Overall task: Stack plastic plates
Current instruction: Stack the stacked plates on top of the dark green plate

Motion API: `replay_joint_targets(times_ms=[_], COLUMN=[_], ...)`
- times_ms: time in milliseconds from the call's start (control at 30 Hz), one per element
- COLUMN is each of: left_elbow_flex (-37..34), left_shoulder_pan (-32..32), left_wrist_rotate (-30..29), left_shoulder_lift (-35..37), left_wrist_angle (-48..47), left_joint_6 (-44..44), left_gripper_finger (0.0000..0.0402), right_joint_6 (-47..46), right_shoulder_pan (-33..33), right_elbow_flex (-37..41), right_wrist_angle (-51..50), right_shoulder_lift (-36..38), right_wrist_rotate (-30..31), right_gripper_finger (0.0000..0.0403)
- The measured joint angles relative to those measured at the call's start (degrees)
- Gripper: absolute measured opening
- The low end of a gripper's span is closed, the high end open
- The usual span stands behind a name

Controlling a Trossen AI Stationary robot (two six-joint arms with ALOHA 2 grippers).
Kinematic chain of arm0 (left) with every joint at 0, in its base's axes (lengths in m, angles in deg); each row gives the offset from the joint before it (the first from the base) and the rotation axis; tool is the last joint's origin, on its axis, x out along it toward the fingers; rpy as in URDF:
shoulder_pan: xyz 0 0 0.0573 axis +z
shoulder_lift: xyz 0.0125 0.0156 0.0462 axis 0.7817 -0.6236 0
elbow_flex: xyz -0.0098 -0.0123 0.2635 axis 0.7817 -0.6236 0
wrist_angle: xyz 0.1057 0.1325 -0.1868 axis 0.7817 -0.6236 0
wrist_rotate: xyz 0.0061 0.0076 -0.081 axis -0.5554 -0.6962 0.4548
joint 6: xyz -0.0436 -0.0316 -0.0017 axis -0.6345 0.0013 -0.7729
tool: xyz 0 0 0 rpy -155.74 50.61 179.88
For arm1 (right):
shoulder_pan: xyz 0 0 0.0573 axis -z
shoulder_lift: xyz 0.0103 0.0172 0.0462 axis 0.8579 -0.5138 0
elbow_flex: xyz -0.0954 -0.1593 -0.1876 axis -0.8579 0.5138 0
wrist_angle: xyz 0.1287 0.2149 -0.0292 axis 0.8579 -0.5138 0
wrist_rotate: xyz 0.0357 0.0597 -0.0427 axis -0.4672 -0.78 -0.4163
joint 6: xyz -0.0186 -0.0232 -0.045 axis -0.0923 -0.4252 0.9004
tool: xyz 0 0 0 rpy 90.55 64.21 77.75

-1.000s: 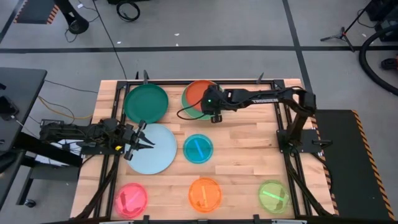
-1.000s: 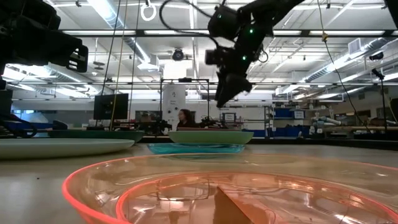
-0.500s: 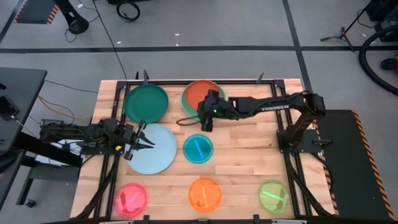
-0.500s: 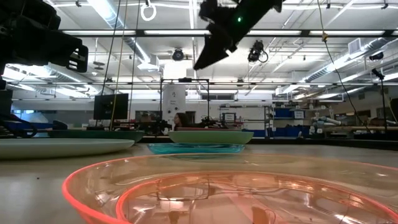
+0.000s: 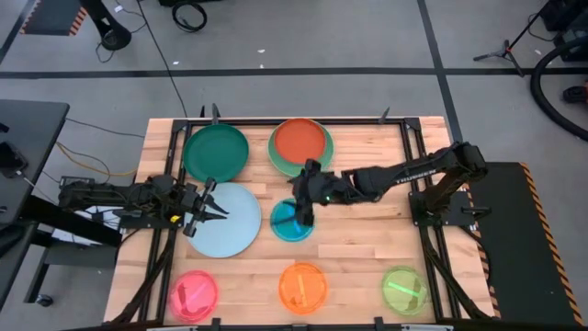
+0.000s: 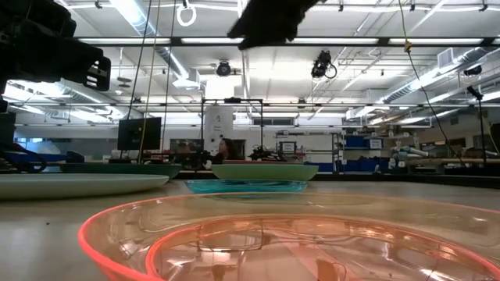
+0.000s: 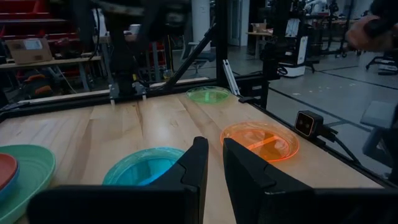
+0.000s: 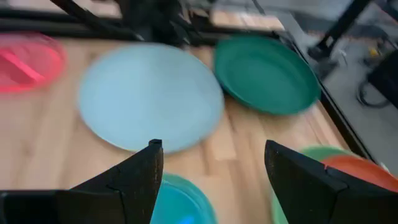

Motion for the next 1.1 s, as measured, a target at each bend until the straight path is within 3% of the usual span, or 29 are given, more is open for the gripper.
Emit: replay_joint_targets(times_ms=[300, 733, 1100], left_elbow_flex=[0.0, 0.0, 0.0], left_shoulder_pan=[0.0, 0.0, 0.0], left_wrist_rotate=[0.0, 0.0, -0.1], left_shoulder_lift=[0.0, 0.0, -1.1], left_wrist_angle=[0.0, 0.0, 0.2], left_joint_6=[0.0, 0.0, 0.0], left_gripper_finger=[0.0059, 0.0059, 0.0059], right_joint_6=[-1.3, 8.0, 8.1], right_shoulder_pan=[-4.1, -4.0, -0.7], right_elbow_flex=[-3.3, -4.1, -4.4], right_wrist_angle=[2.5, 23.3, 17.8], right_shoulder_lift=[-0.1, -2.4, -5.8], right_wrist_rotate=[0.6, -12.6, -15.0], right_gripper_finger=[0.0284, 0.0275, 0.027])
